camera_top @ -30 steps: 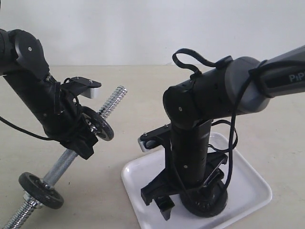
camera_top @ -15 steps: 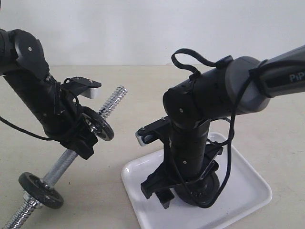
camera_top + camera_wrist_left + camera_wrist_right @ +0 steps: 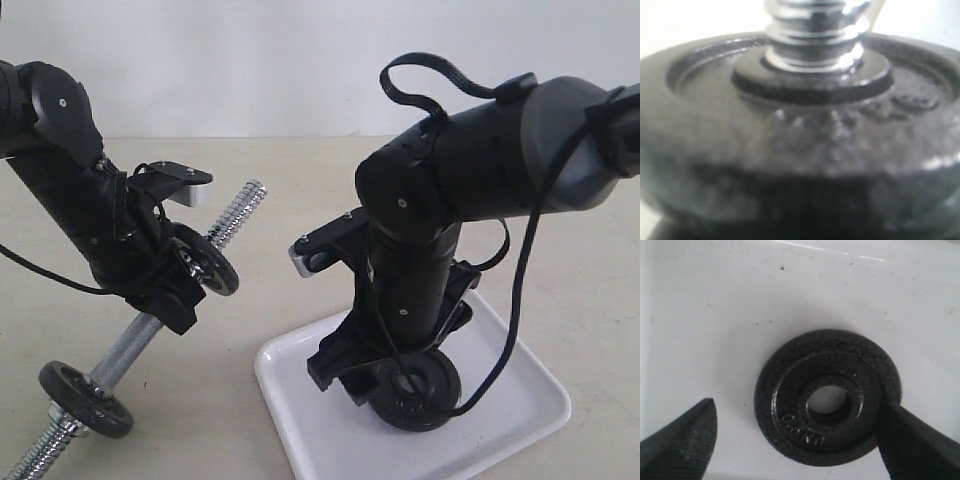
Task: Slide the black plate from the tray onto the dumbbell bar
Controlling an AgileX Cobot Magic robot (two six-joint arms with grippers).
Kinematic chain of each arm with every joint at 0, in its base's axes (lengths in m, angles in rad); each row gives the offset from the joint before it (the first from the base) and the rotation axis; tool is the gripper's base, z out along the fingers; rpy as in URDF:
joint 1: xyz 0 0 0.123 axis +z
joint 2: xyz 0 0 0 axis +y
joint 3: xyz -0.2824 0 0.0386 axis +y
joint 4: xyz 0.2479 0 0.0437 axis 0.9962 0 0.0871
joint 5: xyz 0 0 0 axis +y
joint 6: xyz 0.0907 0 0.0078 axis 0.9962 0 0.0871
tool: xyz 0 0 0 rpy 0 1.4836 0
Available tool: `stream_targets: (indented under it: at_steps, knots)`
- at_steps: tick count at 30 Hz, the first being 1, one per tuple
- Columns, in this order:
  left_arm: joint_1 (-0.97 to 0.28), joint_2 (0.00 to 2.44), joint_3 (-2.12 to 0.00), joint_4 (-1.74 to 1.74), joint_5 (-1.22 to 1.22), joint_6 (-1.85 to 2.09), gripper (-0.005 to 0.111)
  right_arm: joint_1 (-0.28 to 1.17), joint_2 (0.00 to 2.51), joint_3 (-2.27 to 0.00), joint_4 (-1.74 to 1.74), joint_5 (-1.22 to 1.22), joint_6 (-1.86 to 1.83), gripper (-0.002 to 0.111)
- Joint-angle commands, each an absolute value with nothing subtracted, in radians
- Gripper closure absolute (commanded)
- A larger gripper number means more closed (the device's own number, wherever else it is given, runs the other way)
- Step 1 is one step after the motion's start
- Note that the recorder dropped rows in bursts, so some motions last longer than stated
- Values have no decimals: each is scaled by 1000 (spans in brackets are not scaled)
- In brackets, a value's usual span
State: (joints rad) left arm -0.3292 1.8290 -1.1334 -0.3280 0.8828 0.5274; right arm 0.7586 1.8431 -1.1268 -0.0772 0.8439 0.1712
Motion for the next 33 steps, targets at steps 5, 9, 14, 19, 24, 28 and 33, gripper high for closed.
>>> stream_targets:
  at_steps: [5,9,14,19,24,28,33]
  knots:
    - [-335,1770,-1157,-384,901,533,102,750,1836,-1129,-215,864,213,31]
    - [-335,1770,-1157,-384,901,533,102,750,1838,-1129,-217,868,207,31]
    - [-335,1770,-1157,-384,909,533,102,750,1838,-1129,-222,868,214,31]
    - [-335,1770,-1157,-384,909,533,102,750,1838,-1129,-223,894,212,31]
    - [-335,1770,-1157,-384,909,533,102,750,1838,-1129,-223,909,212,31]
    - [-335,1770,-1157,-384,909,533,102,750,1838,-1129,-222,895,212,31]
    - [-335,1770,-1157,-384,916,533,102,750,1838,-1129,-197,895,325,31]
